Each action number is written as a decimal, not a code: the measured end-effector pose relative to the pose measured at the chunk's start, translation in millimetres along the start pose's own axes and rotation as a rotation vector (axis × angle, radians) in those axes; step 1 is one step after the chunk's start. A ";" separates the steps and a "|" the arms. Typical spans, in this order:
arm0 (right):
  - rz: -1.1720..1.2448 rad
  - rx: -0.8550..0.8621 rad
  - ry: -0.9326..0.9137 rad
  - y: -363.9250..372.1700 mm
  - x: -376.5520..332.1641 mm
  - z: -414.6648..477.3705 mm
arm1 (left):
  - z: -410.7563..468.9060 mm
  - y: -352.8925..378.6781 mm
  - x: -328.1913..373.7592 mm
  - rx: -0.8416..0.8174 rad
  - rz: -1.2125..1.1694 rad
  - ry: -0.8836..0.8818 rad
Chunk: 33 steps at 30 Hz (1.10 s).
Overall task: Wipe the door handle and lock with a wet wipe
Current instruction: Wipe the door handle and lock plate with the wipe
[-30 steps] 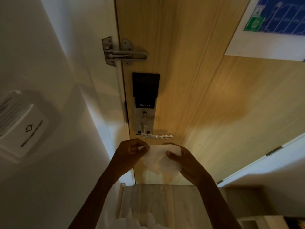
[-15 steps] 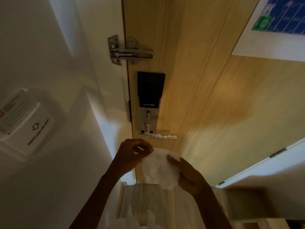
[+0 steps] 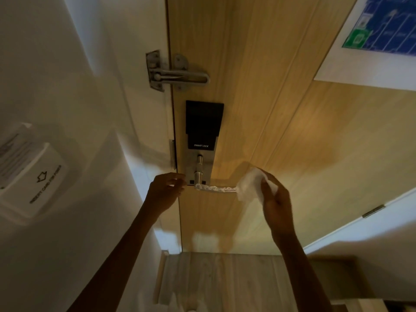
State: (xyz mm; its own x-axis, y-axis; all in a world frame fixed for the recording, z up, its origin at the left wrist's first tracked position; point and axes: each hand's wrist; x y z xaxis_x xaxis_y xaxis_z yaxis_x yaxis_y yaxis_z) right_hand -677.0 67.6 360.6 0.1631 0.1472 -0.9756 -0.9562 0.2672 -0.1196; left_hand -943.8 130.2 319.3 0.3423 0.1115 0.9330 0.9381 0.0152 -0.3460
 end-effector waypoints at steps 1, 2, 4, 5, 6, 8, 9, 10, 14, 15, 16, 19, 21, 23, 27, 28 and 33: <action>-0.071 -0.019 -0.070 7.6 5.1 3.9 | 5.5 2.8 -0.8 -0.018 0.021 0.004; -0.131 -0.058 -0.126 16.4 10.8 7.3 | 11.1 5.4 -1.6 -0.030 0.023 -0.007; -0.216 -0.172 -0.185 31.3 29.0 10.8 | 18.1 9.2 -0.6 -0.063 0.002 -0.028; -0.260 -0.231 -0.209 37.1 37.5 11.2 | 20.5 10.4 1.1 -0.076 0.000 -0.024; -0.325 -0.283 -0.233 41.2 46.1 11.6 | 23.0 11.5 2.5 -0.091 -0.002 -0.017; -0.494 -0.334 -0.286 44.1 60.7 12.7 | 29.2 12.7 4.6 -0.110 -0.008 -0.031; -0.576 -0.339 -0.311 43.5 63.5 11.8 | 31.4 12.6 5.3 -0.119 -0.013 -0.038; -0.645 -0.340 -0.329 42.3 64.5 9.8 | 33.0 12.4 5.9 -0.131 -0.025 -0.043; -0.794 -0.372 -0.409 40.4 58.1 2.7 | 39.1 11.9 5.5 -0.148 -0.044 -0.061; -0.796 -0.402 -0.389 39.9 57.0 2.7 | 39.8 12.1 4.7 -0.150 -0.045 -0.058; -0.777 -0.440 -0.345 38.9 57.1 4.1 | 40.2 12.5 4.2 -0.152 -0.043 -0.054; -0.589 -0.479 -0.140 35.7 51.7 14.8 | 41.3 13.7 2.7 -0.161 -0.051 -0.043; -0.598 -0.458 -0.182 35.8 49.8 21.5 | 41.7 14.2 2.1 -0.176 -0.080 -0.055; -0.734 -0.478 -0.293 37.7 54.3 24.1 | 42.5 14.0 1.1 -0.198 -0.108 -0.068; -0.929 -0.466 -0.420 46.1 64.0 23.8 | 41.9 14.1 5.3 -0.248 -0.138 -0.074; -0.970 -0.462 -0.456 47.2 64.6 25.6 | 41.6 14.0 5.9 -0.243 -0.125 -0.069; -1.025 -0.558 -0.545 37.7 60.0 39.6 | 42.7 11.9 7.9 -0.270 -0.095 -0.052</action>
State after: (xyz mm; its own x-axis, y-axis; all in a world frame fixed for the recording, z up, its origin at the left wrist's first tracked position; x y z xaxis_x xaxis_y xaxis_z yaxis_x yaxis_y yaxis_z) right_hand -693.6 124.2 304.9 0.8312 0.5155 -0.2083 -0.2864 0.0760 -0.9551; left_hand -932.2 173.7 318.3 0.2560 0.1735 0.9510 0.9483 -0.2358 -0.2123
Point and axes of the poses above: each hand's wrist, its own z-axis towards the middle knuckle, its own y-axis out of the palm, x = y × z, and after that the axes turned 3 degrees about z, right-handed
